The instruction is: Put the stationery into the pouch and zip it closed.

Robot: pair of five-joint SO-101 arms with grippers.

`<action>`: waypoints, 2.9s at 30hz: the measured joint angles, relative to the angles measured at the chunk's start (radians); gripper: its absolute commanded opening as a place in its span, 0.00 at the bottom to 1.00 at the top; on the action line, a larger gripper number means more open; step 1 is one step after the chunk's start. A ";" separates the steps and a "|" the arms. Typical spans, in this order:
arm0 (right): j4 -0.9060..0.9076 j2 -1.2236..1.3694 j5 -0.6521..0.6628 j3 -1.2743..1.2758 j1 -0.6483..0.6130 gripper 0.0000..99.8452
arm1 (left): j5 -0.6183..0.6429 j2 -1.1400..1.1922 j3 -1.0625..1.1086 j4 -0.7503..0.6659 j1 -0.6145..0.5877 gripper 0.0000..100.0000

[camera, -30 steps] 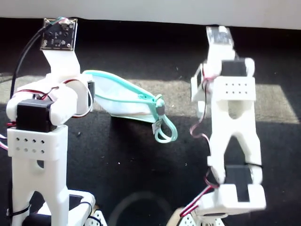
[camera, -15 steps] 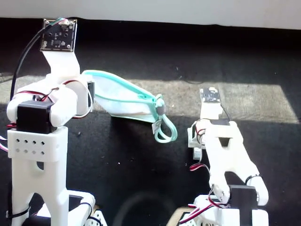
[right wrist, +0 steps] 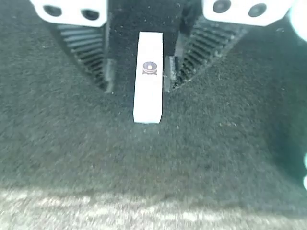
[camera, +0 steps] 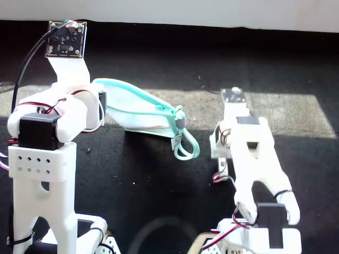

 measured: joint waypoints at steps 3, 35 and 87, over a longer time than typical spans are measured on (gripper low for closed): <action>0.068 0.086 0.000 -0.098 -0.008 0.15 | 0.000 0.000 0.000 0.000 0.000 0.01; 0.100 0.370 0.000 -0.269 -0.017 0.01 | 0.000 0.000 0.000 0.000 0.000 0.01; -0.502 -0.370 0.000 -0.269 -0.697 0.01 | 0.000 0.000 0.000 0.000 -0.002 0.01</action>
